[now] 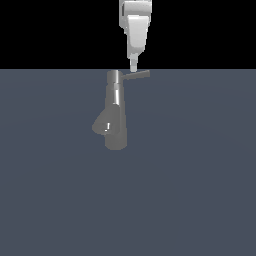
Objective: Turn on the faucet by rotating a designated handle.
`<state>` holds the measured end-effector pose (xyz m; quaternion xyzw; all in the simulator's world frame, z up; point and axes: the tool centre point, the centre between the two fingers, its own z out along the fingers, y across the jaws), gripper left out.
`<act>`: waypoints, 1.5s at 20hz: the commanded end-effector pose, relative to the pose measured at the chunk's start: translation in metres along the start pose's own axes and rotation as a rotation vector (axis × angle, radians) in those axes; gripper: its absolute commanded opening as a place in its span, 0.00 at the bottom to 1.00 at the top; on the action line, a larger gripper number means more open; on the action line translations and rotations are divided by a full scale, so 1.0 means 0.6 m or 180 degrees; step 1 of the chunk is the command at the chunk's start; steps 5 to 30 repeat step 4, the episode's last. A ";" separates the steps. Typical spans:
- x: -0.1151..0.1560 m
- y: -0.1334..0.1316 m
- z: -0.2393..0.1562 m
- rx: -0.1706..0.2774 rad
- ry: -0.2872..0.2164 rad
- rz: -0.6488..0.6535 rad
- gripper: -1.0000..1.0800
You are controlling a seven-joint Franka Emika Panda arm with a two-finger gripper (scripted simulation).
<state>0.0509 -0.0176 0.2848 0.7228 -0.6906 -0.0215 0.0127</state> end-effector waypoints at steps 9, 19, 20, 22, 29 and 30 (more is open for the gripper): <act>0.066 -0.006 0.017 -0.0040 0.0024 0.0143 0.00; 0.066 -0.006 0.017 -0.0040 0.0024 0.0143 0.00; 0.066 -0.006 0.017 -0.0040 0.0024 0.0143 0.00; 0.066 -0.006 0.017 -0.0040 0.0024 0.0143 0.00; 0.066 -0.006 0.017 -0.0040 0.0024 0.0143 0.00; 0.066 -0.006 0.017 -0.0040 0.0024 0.0143 0.00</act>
